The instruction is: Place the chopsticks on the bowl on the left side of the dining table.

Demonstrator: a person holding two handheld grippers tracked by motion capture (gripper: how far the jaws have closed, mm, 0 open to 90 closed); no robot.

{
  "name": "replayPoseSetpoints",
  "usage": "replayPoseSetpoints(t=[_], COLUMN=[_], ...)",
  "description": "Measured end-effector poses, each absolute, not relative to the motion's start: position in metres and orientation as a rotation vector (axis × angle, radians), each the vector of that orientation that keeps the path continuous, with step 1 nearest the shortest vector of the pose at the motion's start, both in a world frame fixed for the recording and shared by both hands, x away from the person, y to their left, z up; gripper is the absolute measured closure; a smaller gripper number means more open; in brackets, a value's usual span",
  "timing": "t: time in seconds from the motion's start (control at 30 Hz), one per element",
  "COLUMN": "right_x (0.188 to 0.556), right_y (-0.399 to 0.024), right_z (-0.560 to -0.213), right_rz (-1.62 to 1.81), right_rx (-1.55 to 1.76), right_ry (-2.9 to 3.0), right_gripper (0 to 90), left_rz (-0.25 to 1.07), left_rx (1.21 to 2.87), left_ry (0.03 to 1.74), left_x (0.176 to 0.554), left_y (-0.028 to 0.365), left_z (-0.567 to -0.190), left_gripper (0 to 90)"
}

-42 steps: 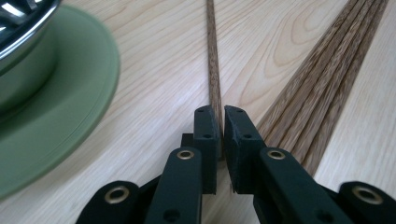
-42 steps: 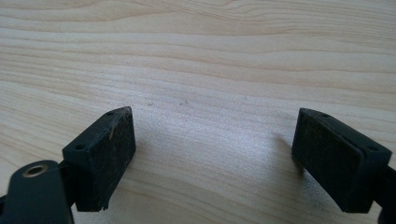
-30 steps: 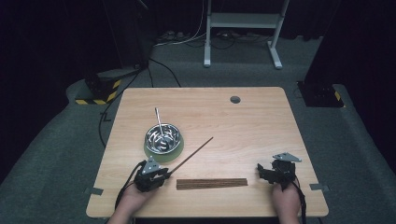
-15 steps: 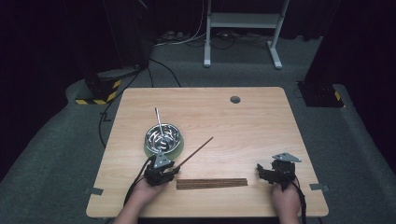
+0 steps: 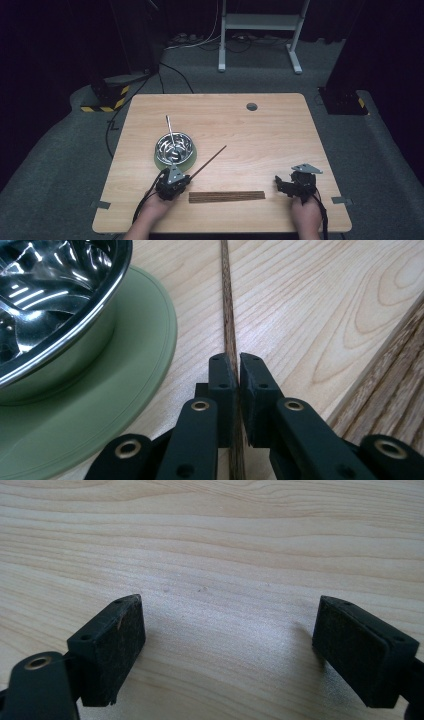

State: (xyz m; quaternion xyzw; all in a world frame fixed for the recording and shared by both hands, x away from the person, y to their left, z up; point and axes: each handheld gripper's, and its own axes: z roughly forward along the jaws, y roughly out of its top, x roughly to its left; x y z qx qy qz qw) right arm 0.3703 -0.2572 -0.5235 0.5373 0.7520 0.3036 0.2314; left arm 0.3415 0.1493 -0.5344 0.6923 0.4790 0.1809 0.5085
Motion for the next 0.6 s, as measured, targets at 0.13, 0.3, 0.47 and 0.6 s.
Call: replayPoseSetpoints(t=[0.13, 0.3, 0.47, 0.6], right_x=[0.37, 0.37, 0.37, 0.37], right_y=[-0.257, -0.257, -0.257, -0.257], right_z=[-0.523, -0.523, -0.523, -0.523], right_rz=[0.836, 0.836, 0.836, 0.835], right_rx=[1.483, 1.487, 1.482, 1.476], right_ry=[2.066, 2.065, 2.066, 2.068], right_gripper=[13.3, 13.3, 13.3, 13.4], left_rz=[0.432, 0.46, 0.445, 0.419], left_rx=[1.648, 1.594, 1.529, 1.5], left_ry=[1.141, 1.09, 1.064, 1.055], left_x=[0.34, 0.333, 0.328, 0.324], left_y=[0.153, 0.155, 0.156, 0.162], left_z=[-0.529, -0.521, -0.514, -0.506], left_gripper=[84.0, 84.1, 84.1, 84.0])
